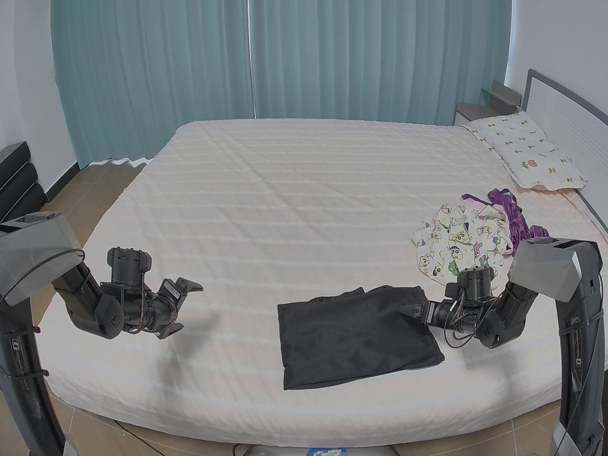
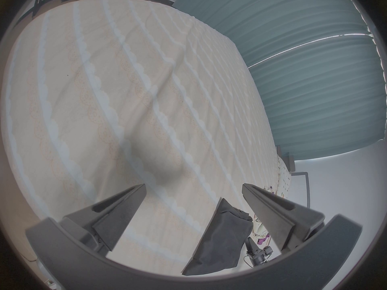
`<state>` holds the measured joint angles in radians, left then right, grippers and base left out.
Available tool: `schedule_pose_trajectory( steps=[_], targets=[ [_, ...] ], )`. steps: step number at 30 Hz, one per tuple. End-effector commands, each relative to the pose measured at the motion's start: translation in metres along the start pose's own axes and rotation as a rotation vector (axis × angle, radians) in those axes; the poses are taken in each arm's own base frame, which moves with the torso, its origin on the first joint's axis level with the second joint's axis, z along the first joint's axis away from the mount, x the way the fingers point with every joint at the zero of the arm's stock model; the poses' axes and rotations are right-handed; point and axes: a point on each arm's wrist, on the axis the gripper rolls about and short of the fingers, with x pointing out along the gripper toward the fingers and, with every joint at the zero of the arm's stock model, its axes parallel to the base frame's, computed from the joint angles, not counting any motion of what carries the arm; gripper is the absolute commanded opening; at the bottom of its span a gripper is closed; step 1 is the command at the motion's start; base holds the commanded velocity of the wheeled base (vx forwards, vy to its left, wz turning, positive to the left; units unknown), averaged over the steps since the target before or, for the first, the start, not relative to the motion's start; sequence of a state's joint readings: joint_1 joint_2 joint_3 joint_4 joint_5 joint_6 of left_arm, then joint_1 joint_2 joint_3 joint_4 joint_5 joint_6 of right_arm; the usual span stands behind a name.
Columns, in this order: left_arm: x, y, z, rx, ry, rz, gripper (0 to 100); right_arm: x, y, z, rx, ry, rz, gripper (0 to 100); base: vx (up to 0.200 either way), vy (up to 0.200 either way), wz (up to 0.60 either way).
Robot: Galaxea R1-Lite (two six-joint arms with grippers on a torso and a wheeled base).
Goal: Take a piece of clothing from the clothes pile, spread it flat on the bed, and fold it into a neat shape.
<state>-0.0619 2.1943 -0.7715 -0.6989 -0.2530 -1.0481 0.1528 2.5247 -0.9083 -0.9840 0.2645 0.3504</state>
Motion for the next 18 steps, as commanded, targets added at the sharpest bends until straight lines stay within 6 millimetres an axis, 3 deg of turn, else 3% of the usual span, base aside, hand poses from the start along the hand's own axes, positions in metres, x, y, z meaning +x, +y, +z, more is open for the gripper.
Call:
schedule_pose_trajectory(
  steps=[1,18],
  targets=[
    [0.0003,0.0000,-0.0003,0.001,0.000,0.001,100,0.0021,0.0023,-0.0063,-0.007,0.023,0.012,100,0.000,0.000,0.00],
    [0.0004,-0.0003,-0.0007,0.002,0.001,0.000,100,0.0030,0.0087,-0.0122,-0.027,0.043,0.096,100,0.000,0.000,0.00]
  ],
)
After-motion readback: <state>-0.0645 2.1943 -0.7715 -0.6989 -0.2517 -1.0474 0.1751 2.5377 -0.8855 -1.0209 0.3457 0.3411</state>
